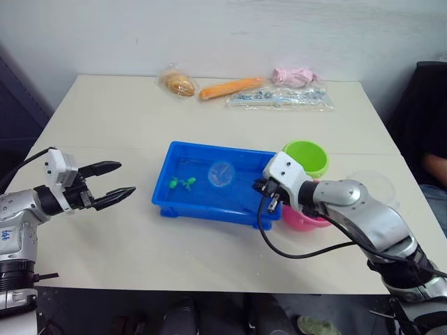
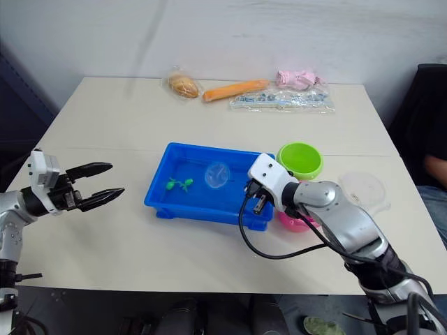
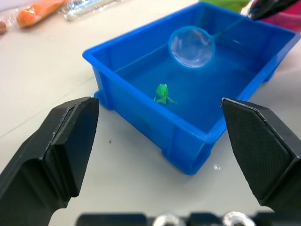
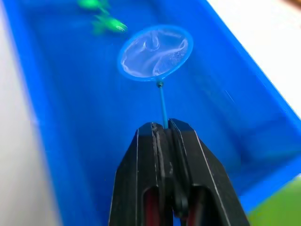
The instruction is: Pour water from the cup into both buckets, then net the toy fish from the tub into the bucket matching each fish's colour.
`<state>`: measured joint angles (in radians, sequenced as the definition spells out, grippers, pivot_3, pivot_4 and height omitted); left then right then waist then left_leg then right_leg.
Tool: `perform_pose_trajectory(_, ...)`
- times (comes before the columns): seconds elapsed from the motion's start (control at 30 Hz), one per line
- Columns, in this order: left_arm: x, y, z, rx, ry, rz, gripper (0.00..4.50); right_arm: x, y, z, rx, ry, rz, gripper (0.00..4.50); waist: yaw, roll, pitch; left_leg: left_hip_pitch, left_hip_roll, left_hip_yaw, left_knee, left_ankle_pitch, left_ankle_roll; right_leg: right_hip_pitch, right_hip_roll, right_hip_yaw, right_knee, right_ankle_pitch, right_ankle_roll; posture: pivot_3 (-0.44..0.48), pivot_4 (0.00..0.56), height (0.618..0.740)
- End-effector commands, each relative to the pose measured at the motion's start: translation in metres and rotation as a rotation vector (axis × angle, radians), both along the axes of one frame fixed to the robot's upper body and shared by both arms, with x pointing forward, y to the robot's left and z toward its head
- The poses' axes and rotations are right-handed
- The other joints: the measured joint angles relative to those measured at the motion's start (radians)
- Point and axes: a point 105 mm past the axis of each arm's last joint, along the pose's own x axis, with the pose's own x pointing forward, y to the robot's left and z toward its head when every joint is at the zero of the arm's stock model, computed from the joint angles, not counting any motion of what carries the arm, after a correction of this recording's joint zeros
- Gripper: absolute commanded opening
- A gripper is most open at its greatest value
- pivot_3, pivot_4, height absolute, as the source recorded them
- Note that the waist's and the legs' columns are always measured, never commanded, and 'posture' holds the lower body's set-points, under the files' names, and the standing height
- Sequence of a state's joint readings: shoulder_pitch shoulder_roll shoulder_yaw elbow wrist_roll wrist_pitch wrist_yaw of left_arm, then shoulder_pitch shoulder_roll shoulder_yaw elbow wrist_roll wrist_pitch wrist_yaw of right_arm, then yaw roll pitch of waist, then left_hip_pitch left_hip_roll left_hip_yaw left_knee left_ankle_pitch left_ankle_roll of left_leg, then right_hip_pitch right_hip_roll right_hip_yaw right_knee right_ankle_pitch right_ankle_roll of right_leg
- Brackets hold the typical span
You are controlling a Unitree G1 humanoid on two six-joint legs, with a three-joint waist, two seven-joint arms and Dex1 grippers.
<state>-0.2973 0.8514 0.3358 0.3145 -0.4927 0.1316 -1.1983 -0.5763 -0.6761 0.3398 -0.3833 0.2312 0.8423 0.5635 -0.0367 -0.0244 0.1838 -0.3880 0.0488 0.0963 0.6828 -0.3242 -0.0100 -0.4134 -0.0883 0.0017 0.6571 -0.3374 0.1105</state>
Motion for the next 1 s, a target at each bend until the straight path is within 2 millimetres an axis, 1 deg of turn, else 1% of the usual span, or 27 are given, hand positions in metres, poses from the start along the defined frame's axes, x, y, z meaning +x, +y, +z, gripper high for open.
perform_pose_trajectory(0.03, -0.007, 0.0, 0.01, 0.057, -0.035, -0.03, 4.46, 0.008, 0.003, 0.004, -0.034, -0.051, -0.003, 0.0, 0.001, 0.0, 0.0, 0.0, 0.0, 0.0, 0.0, 0.0, 0.0, 0.0, 0.0, -0.001, 0.0, 0.0, 0.0, 0.0, 0.15, 0.74)
perform_pose_trajectory(0.13, -0.008, -0.004, 0.009, 0.08, -0.024, -0.055, 4.46, 0.012, 0.009, -0.002, -0.032, -0.02, 0.005, 0.0, 0.001, 0.0, 0.0, 0.0, 0.0, 0.0, 0.0, 0.0, 0.0, 0.0, 0.0, -0.001, 0.0, 0.0, 0.0, 0.0, 0.15, 0.74)
perform_pose_trajectory(0.27, -0.007, -0.011, 0.008, 0.09, -0.021, -0.08, 4.46, 0.017, 0.027, -0.002, 0.012, 0.007, 0.041, 0.0, -0.002, 0.0, 0.0, 0.0, 0.0, 0.0, 0.0, 0.0, 0.0, 0.0, 0.0, -0.001, 0.0, 0.0, 0.0, 0.0, 0.15, 0.74)
perform_pose_trajectory(0.5, -0.004, -0.02, 0.009, 0.093, -0.033, -0.103, 4.46, 0.022, 0.046, -0.003, 0.055, 0.057, 0.073, 0.0, -0.002, 0.0, 0.0, -0.001, 0.0, 0.0, 0.0, 0.0, 0.0, 0.0, -0.001, -0.002, 0.002, 0.0, 0.0, 0.0, 0.15, 0.74)
perform_pose_trajectory(0.6, -0.003, -0.023, 0.01, 0.09, -0.038, -0.108, 4.46, 0.023, 0.049, -0.008, 0.041, 0.067, 0.08, 0.0, -0.002, 0.0, 0.0, -0.001, 0.0, 0.0, 0.0, 0.0, 0.0, 0.0, -0.001, -0.003, 0.002, 0.0, 0.0, 0.0, 0.15, 0.74)
perform_pose_trajectory(0.67, -0.003, -0.024, 0.009, 0.087, -0.039, -0.11, 4.46, 0.023, 0.055, -0.011, 0.074, 0.094, 0.087, 0.0, -0.004, 0.0, 0.0, -0.001, 0.0, 0.0, 0.0, 0.0, 0.0, 0.0, -0.001, -0.004, 0.002, 0.0, 0.0, 0.0, 0.15, 0.74)
perform_pose_trajectory(0.77, -0.003, -0.025, 0.008, 0.083, -0.039, -0.11, 4.46, 0.023, 0.058, -0.012, 0.091, 0.112, 0.096, 0.0, -0.008, 0.0, 0.0, -0.001, 0.0, -0.001, 0.0, 0.0, 0.0, 0.0, -0.003, -0.007, 0.002, 0.0, 0.0, 0.0, 0.15, 0.74)
perform_pose_trajectory(0.9, -0.004, -0.026, 0.007, 0.077, -0.039, -0.107, 4.46, 0.019, 0.063, -0.009, 0.176, 0.158, 0.113, 0.0, -0.014, 0.0, 0.0, -0.002, 0.0, -0.001, 0.0, 0.0, 0.0, 0.0, -0.006, -0.012, 0.003, 0.0, 0.0, 0.0, 0.15, 0.74)
perform_pose_trajectory(1.0, -0.004, -0.025, 0.006, 0.077, -0.039, -0.103, 4.46, 0.018, 0.062, -0.006, 0.212, 0.173, 0.109, 0.0, -0.017, 0.0, 0.0, -0.002, 0.0, -0.001, 0.0, 0.0, 0.0, 0.0, -0.007, -0.015, 0.003, 0.0, 0.0, 0.0, 0.15, 0.74)
